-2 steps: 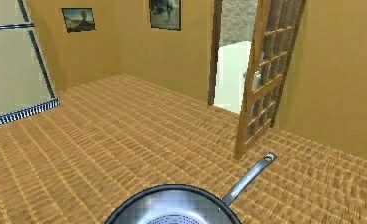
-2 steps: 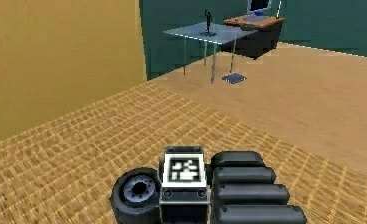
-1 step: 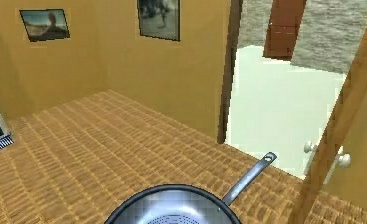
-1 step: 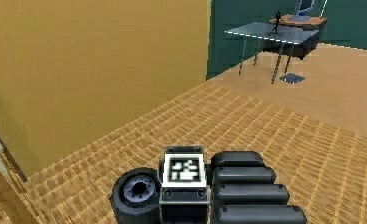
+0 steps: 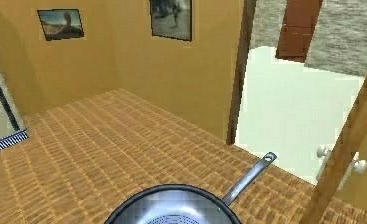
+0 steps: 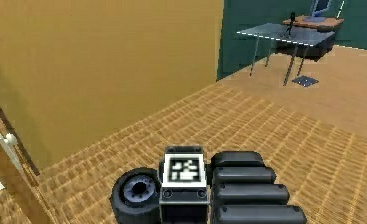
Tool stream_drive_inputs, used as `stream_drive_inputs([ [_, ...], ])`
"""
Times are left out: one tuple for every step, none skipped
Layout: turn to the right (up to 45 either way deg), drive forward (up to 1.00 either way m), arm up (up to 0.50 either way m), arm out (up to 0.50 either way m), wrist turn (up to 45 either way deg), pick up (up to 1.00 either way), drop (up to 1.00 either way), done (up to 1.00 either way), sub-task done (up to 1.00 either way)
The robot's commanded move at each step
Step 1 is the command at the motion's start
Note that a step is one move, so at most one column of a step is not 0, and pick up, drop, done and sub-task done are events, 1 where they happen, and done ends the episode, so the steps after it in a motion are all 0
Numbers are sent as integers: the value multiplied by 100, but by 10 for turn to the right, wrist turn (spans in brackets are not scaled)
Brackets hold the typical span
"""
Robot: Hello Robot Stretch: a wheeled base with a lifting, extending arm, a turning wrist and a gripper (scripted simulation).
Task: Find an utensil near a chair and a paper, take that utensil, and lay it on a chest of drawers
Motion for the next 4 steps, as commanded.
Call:
stream_drive_inputs([
  [0,40,0,0,0,0,0,0,0],
  [180,0,0,0,0,0,0,0,0],
  [0,45,0,0,0,0,0,0,0],
  [270,0,0,0,0,0,0,0,0],
])
